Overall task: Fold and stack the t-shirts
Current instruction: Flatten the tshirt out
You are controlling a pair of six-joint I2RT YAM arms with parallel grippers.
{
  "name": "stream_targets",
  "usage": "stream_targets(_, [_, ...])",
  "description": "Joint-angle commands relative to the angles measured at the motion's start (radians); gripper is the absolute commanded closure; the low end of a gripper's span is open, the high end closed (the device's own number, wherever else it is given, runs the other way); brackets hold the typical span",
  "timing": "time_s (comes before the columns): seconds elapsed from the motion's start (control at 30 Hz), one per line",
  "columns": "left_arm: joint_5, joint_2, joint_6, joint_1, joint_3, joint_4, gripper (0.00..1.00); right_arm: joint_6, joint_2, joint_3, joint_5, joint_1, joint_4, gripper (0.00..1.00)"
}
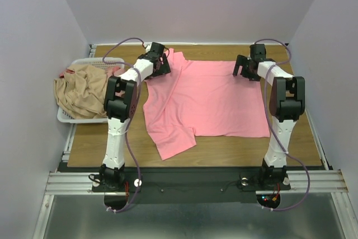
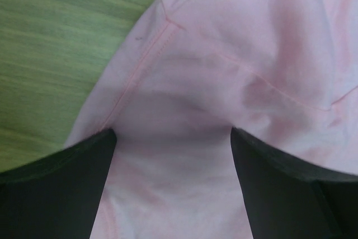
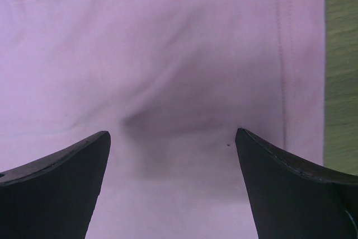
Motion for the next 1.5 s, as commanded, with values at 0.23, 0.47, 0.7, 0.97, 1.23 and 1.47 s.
stream_targets(0.23, [0.013, 0.075, 0.021, 0.085, 0.058, -0.026, 0.03, -0.06, 0.078, 0.047, 0.144, -0.008, 0.012, 0.0])
stream_targets(0.47, [0.082, 0.1, 0.043, 0.094, 0.157, -0.062, 0.03, -0.064, 0.088, 0.072, 0.133, -0.011, 0.012, 0.0])
stream_targets(0.7, [0.097, -0.041, 0.038, 0.071, 0.186, -0.114, 0.03, -0.065, -0.023, 0.096, 0.062, -0.011, -0.004, 0.0])
stream_targets(0.97, [-0.08, -0.466, -0.097, -0.077, -0.149, -0.187, 0.03, 0.055, -0.43, -0.247, 0.114, -0.009, -0.012, 0.0])
stream_targets(1.23, [-0.087, -0.989, -0.523, -0.306, -0.906, -0.2, 0.03, 0.274, -0.925, -0.735, 0.117, -0.009, -0.086, 0.0])
stream_targets(1.47, [0.031, -1.121, -0.706, -0.457, -1.234, -0.195, 0.02, 0.379, -1.137, -0.959, 0.18, -0.009, -0.159, 0.0])
